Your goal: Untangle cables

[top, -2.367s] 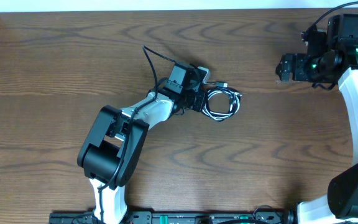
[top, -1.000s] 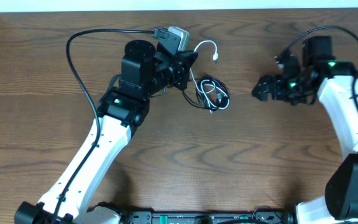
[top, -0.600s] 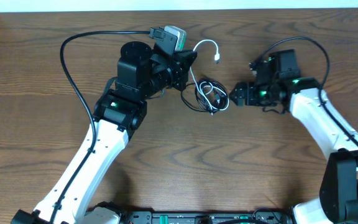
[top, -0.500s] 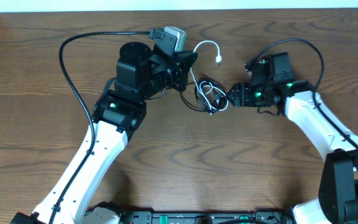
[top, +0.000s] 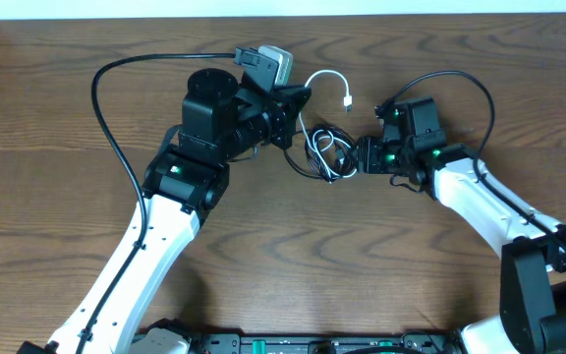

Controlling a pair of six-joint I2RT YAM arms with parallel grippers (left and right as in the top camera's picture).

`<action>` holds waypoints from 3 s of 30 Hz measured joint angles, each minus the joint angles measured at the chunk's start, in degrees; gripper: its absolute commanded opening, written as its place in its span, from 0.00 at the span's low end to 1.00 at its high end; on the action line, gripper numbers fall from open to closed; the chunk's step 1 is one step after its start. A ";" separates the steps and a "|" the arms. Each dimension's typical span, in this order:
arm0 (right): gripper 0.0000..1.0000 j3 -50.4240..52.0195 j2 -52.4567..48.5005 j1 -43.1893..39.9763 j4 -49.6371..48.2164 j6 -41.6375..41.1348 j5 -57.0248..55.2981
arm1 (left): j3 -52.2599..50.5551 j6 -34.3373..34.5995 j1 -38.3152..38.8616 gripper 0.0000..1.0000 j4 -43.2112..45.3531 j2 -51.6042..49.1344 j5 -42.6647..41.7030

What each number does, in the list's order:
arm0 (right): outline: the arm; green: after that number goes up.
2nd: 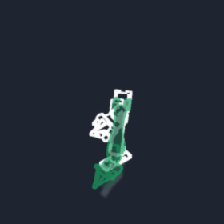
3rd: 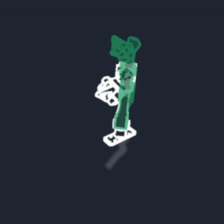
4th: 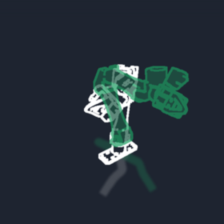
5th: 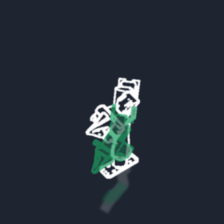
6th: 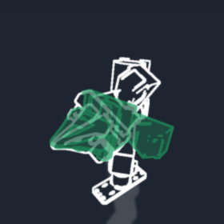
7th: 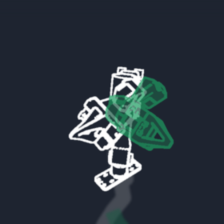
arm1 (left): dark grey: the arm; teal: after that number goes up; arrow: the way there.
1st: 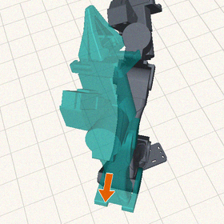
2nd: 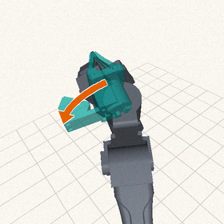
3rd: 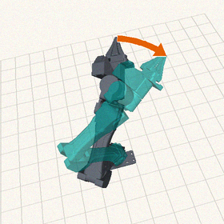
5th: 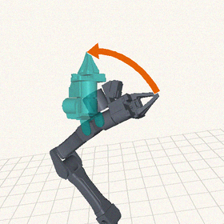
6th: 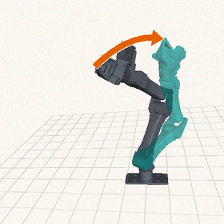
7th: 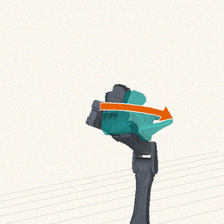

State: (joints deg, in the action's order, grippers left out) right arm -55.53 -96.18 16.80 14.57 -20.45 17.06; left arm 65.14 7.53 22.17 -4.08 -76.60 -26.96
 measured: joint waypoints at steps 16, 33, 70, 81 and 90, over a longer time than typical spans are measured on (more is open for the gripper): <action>0.39 5.22 -0.96 2.40 -7.56 -1.77 -1.36 | 0.00 0.00 0.00 0.08 -0.22 0.55 -0.15; 0.38 5.42 -7.74 3.19 -12.85 -4.59 0.68 | 0.00 -0.02 0.00 0.08 -1.68 0.55 -0.15; 0.41 5.40 -3.45 3.26 -9.42 -1.95 -3.85 | 0.00 -0.04 0.00 0.08 -3.54 0.55 -0.13; 0.38 5.40 -3.43 3.26 -11.19 -1.66 -0.07 | 0.00 -0.04 0.00 0.08 -3.58 0.55 -0.13; 0.38 5.40 -3.43 3.26 -11.19 -1.42 1.84 | 0.00 -0.04 0.00 0.08 -3.61 0.55 -0.13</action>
State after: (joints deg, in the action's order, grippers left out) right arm -50.13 -99.61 20.05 3.38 -21.87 18.90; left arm 65.14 7.49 22.17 -7.68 -76.05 -27.09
